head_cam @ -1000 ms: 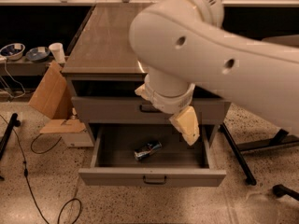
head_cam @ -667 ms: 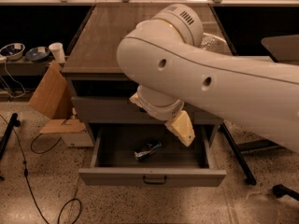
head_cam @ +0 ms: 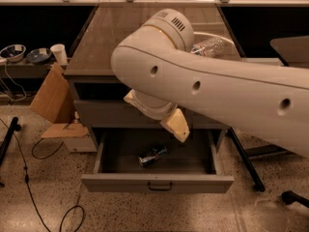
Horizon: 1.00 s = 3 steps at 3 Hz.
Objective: Pick redbull can from middle drawer and place on counter
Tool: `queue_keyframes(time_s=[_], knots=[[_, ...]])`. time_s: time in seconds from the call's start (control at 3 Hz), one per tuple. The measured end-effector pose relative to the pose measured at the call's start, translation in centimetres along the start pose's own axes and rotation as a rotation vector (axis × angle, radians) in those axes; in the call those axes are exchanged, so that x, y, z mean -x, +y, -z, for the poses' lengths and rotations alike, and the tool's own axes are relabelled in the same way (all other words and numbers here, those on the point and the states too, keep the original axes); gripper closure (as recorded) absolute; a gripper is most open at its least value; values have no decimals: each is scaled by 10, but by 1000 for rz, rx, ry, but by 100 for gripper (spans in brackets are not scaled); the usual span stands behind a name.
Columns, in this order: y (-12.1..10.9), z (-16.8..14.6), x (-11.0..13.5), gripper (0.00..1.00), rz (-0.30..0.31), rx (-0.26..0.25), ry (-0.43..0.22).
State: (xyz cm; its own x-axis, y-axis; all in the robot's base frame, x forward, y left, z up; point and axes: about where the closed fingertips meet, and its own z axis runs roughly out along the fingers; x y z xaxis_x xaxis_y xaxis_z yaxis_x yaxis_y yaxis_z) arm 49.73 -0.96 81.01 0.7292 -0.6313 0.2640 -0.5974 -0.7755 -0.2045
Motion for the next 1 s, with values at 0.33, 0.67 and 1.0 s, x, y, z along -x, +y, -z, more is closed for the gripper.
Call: queue_keyframes(time_s=[0.33, 0.67, 1.0], knots=[[-33, -31, 5, 0, 74, -40, 11], [-51, -65, 16, 0, 131, -63, 4], [-58, -99, 26, 0, 170, -68, -6]])
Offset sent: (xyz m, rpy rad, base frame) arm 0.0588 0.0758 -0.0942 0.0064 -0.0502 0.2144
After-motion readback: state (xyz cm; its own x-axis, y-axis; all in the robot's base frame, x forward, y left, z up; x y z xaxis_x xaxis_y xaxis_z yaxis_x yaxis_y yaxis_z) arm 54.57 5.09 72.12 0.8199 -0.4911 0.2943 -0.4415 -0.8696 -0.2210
